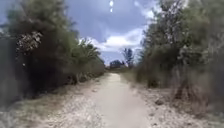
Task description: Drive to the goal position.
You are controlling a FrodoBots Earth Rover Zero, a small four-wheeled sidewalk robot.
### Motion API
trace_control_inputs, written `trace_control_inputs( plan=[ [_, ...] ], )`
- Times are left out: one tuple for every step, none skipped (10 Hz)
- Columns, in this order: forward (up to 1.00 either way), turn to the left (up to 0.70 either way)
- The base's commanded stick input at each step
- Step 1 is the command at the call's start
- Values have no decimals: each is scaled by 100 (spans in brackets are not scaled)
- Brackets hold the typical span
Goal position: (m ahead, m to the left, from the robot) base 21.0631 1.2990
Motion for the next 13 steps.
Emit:
trace_control_inputs(
  plan=[
    [50, 0],
    [50, 0],
    [50, 0],
    [50, 0],
    [50, 0],
    [50, 0],
    [50, 0],
    [50, 0],
    [50, 0],
    [50, 0],
    [50, 0],
    [50, 0],
    [50, 0]
  ],
)
